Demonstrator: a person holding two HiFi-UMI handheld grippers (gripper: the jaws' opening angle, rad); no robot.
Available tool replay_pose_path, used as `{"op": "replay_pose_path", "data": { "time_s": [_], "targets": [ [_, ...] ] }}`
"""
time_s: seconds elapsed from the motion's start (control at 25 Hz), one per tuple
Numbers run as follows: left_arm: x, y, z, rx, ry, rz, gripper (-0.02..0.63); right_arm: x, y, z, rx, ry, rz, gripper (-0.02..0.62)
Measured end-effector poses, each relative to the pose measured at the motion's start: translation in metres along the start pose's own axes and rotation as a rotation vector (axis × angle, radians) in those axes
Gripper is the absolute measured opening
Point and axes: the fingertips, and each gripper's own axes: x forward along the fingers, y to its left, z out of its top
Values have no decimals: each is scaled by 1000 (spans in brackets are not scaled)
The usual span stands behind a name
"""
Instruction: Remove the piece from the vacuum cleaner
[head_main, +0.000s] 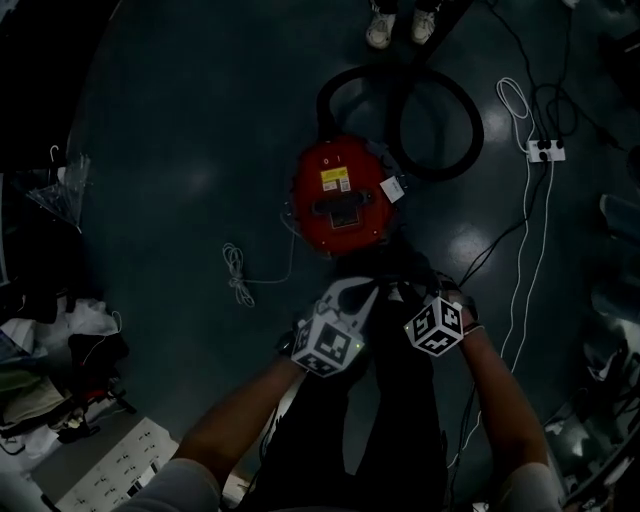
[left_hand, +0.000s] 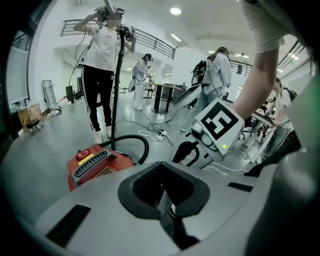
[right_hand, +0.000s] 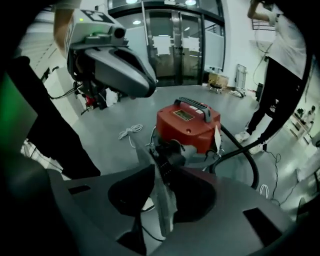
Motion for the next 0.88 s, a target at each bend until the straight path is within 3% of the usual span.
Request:
{"op": "replay_pose_path", "data": {
  "time_s": [0.16,0.36,0.56,0.68,0.88],
  "targets": [
    [17,3,-19,-1,16,6,6,32,10,-20,-173,72,52,130],
    [22,8,-24,-5,10,6,6,59,12,-37,-348,141,49,132],
    [14,11,-24,-12,1,11,6,60,16,-38,-448,166,68,52],
    [9,13,-19,-20,0,8,6,57,25,-39,-522,181,112,39],
    [3,7,-15,-27,-12,6,6,54,36,-44,-558,204,149,38]
  ]
}}
